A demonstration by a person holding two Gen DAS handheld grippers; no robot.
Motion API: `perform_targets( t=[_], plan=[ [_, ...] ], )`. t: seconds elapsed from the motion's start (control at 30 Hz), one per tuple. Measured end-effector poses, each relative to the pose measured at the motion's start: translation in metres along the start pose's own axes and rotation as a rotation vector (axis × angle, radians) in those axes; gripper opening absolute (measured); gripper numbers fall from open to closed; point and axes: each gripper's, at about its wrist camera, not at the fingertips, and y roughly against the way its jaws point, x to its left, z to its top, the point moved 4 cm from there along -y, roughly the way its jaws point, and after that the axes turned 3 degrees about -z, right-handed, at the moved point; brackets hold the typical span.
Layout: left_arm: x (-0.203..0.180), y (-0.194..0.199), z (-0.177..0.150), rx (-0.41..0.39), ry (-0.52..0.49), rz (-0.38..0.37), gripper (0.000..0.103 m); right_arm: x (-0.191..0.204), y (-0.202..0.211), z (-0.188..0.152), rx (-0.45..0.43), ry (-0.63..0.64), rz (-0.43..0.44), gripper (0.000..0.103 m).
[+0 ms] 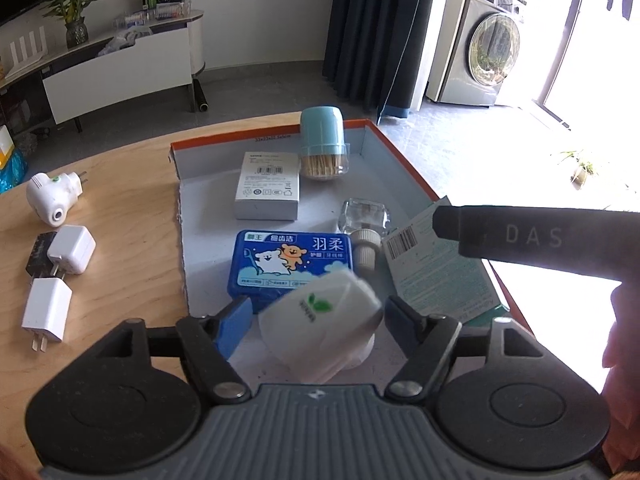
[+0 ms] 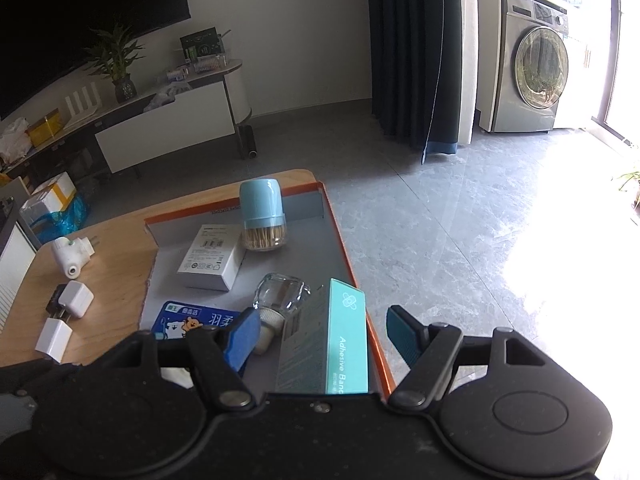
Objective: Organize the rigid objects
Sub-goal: 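Lower the plug adapter into the tray and open the left tool while the right tool releases the teal box, then withdraw both tools from the tray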
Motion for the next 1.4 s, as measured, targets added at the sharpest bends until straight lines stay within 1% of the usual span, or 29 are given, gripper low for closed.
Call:
perform_targets(
  t=[0.1,0.2,0.43,0.73,1.4],
  plan=[
    [0.003,0.006,0.003,-0.013,0.005,0.004,0.081,0.003,0.003,0.001,-0.006,0.003,0.004,0.084],
    [0.011,0.011,0.006,-0.020,0.015,0.019,0.087,0.006,0.006,0.002,-0.010,-0.001,0.013,0.085],
    [0.041,0.024,0.006,-0.031,0.053,0.076,0.092,0.021,0.009,0.002,-0.012,0.007,0.030,0.085],
    [0.077,0.041,0.006,-0.055,0.094,0.135,0.093,0.054,0.007,-0.004,0.007,0.045,0.072,0.086],
    [0.141,0.061,-0.003,-0.067,0.173,0.210,0.093,0.127,-0.002,-0.014,0.046,0.142,0.149,0.086]
  ],
)
